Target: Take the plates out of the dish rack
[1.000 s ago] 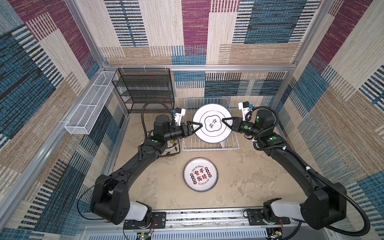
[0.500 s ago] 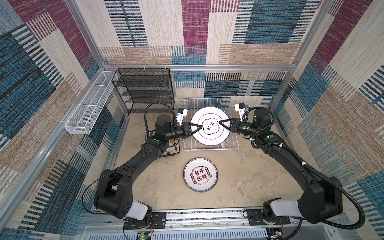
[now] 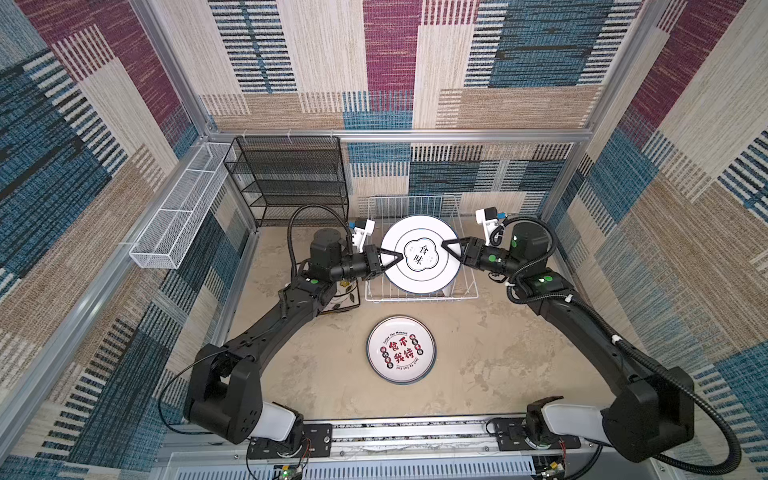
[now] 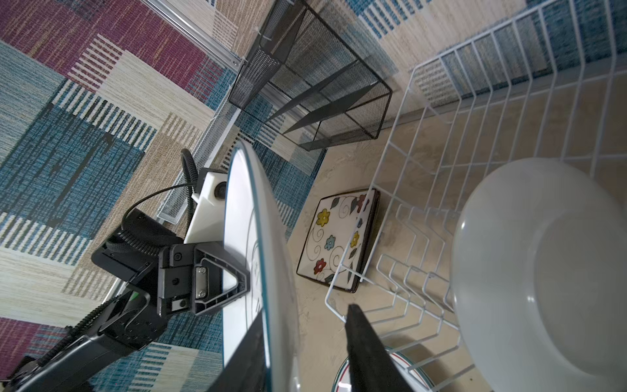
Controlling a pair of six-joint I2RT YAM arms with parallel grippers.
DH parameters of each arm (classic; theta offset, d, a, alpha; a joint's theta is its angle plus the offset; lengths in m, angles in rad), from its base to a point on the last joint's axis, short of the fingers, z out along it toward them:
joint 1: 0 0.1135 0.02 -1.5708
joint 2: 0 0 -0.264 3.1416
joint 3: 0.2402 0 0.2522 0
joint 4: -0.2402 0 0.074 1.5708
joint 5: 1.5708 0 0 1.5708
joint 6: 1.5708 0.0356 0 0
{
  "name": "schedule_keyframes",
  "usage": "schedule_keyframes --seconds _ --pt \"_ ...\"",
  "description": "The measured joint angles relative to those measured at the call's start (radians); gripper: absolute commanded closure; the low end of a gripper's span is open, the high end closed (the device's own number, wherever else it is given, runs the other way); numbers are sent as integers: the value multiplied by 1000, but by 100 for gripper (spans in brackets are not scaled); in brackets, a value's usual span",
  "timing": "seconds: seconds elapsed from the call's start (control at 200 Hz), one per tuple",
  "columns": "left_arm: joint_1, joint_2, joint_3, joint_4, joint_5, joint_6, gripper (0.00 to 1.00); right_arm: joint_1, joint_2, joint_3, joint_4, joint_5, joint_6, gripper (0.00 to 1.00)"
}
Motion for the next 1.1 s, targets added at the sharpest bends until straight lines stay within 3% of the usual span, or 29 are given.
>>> schedule_keyframes --seconds 0.095,0.215,0.25,0.275,0.721,1.097 --pt "0 -35 7 -59 -27 6 100 0 -25 28 -43 59 -57 25" --pt "0 -105 2 -152 -75 22 100 0 -69 35 -100 137 -148 19" --pt "0 -129 -3 -180 -90 27 100 0 -85 32 -111 159 -177 13" --pt "0 -147 -5 -202 -100 34 100 0 -98 28 -118 174 -200 0" --pt "0 -520 -182 -628 -315 106 100 1 -242 -52 -229 288 -614 1" --pt "-2 -679 -322 -843 -361 106 100 32 -391 -126 -353 263 -907 1"
